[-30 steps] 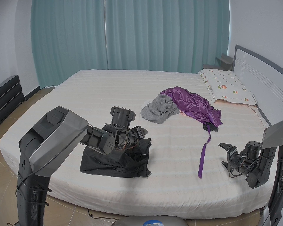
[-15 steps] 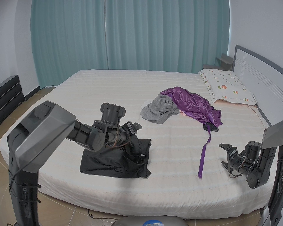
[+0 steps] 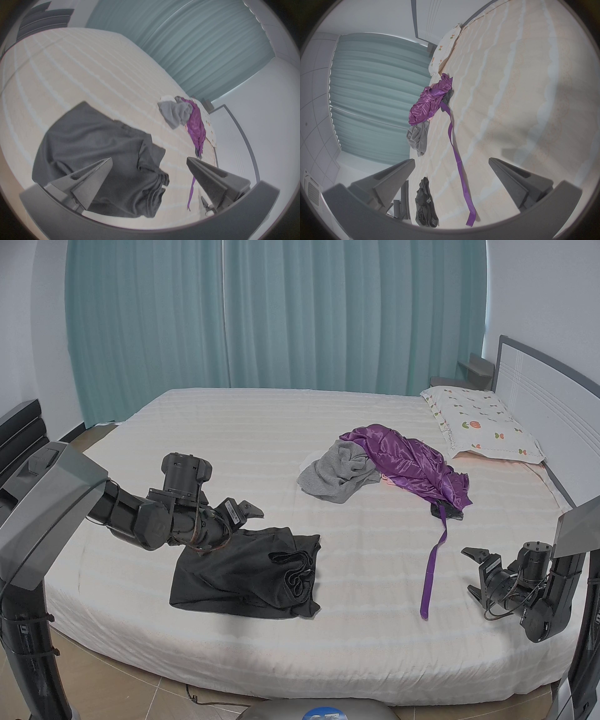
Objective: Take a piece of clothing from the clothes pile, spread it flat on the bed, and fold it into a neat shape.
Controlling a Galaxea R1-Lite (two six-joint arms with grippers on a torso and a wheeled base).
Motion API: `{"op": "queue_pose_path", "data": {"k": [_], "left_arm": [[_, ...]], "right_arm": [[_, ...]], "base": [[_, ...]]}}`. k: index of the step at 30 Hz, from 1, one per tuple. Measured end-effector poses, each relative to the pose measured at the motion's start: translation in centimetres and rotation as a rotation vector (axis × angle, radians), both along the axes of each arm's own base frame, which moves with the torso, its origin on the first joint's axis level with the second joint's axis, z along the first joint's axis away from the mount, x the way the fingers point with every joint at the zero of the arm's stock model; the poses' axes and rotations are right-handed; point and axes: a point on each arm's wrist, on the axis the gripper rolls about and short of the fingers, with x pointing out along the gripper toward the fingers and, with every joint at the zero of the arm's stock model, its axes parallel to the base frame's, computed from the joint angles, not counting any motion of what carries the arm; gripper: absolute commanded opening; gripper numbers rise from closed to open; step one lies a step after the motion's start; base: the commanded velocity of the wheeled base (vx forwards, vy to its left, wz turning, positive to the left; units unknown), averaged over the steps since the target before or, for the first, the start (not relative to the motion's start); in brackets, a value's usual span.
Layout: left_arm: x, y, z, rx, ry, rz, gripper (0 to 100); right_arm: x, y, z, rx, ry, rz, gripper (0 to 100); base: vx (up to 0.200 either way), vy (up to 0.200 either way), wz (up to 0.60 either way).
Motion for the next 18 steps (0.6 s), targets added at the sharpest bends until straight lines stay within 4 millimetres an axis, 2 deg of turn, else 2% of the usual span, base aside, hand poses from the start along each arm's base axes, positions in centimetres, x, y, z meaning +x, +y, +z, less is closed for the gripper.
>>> {"op": "queue_pose_path", "data": {"k": [8,18], "left_arm": [[-1.7,2.3,-2.4,-0.095,0.087,0.058,100],[-4.6,5.6,-4.4,-0.246,0.044,0.117,100]], "right_arm": [[-0.2,0.2,-0.1,0.0,0.01,0.007,100],[-0.4,0.4,-0.2,0.0,0.019,0.013,100]], "base": [[0.0,0.0,0.0],[0.0,0.2,0.0]]}}
